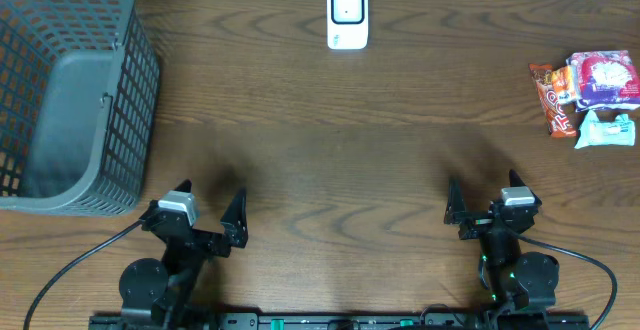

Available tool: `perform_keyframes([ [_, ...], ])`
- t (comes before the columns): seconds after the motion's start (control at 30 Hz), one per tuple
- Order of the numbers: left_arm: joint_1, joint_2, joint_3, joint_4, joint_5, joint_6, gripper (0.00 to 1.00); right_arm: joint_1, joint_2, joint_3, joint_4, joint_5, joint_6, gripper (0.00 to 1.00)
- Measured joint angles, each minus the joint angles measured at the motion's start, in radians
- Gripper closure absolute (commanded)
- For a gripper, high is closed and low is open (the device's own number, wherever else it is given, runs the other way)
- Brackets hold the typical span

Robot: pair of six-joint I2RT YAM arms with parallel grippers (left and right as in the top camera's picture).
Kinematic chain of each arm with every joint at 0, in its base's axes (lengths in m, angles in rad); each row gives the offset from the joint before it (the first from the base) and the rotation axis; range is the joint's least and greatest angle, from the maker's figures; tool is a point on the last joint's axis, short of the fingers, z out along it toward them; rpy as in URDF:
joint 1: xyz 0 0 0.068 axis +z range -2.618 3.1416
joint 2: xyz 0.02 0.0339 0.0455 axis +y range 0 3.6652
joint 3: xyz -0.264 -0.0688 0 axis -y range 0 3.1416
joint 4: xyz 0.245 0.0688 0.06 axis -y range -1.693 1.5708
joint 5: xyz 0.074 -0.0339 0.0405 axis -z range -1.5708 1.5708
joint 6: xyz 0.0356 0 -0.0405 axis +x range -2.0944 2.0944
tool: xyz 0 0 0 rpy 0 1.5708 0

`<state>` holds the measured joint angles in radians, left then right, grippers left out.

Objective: Scan the item barcode

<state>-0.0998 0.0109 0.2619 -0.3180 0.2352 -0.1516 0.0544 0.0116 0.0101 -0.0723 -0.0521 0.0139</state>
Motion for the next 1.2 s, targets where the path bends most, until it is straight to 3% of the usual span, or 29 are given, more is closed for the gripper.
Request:
perform_keyframes([
  [0.7,0.000,-0.001,-0.237,0.619,-0.009,-0.014,0.02,0.000,0.000,0.000,0.000,0.000,0.000,0.01],
  [1.0,0.000,-0.001,-0.253,0.610,-0.054,-0.054,0.02,0.000,0.000,0.000,0.000,0.000,0.000,0.01],
  [1.2,0.000,-0.001,-0.254,0.471,-0.078,-0.045,0.02,0.000,0.000,0.000,0.000,0.000,0.000,0.01],
])
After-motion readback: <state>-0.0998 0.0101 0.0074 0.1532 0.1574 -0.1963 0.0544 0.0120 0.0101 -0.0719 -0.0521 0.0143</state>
